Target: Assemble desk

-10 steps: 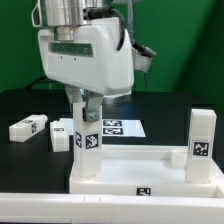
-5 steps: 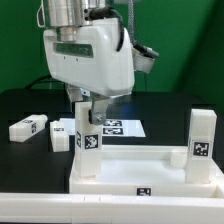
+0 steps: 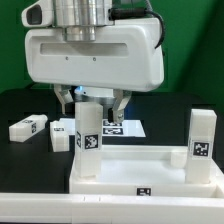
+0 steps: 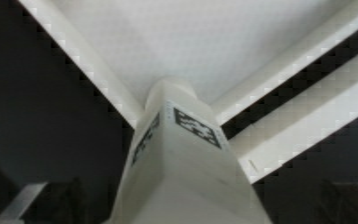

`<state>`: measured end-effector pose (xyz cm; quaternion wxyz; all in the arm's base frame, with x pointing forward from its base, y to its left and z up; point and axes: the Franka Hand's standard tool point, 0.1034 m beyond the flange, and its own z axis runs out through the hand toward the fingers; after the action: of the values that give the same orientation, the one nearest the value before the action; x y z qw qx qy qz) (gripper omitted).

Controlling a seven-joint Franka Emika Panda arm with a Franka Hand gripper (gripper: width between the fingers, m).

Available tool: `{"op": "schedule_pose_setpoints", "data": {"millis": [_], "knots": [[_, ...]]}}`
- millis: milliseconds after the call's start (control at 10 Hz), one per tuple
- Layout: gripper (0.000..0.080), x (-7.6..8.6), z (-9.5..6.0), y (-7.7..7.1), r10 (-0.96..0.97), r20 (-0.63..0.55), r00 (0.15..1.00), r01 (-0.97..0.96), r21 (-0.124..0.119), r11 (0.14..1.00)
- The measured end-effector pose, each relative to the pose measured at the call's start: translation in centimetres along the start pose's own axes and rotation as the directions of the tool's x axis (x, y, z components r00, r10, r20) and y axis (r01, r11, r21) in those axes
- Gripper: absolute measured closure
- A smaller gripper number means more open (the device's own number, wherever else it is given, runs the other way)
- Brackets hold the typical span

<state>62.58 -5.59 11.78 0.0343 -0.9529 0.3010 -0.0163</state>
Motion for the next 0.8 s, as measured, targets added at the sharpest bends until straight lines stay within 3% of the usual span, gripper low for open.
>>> {"op": "schedule_pose_setpoints", "data": {"millis": [400, 800], "knots": [[0.0151, -0.09, 0.14, -0.02, -0.401, 0.003, 0.916, 0.401, -0.009, 0.916], [0.0151, -0.16, 0.32, 0.15, -0.681, 0.010, 0.732, 0.681, -0.028, 0.732]]}}
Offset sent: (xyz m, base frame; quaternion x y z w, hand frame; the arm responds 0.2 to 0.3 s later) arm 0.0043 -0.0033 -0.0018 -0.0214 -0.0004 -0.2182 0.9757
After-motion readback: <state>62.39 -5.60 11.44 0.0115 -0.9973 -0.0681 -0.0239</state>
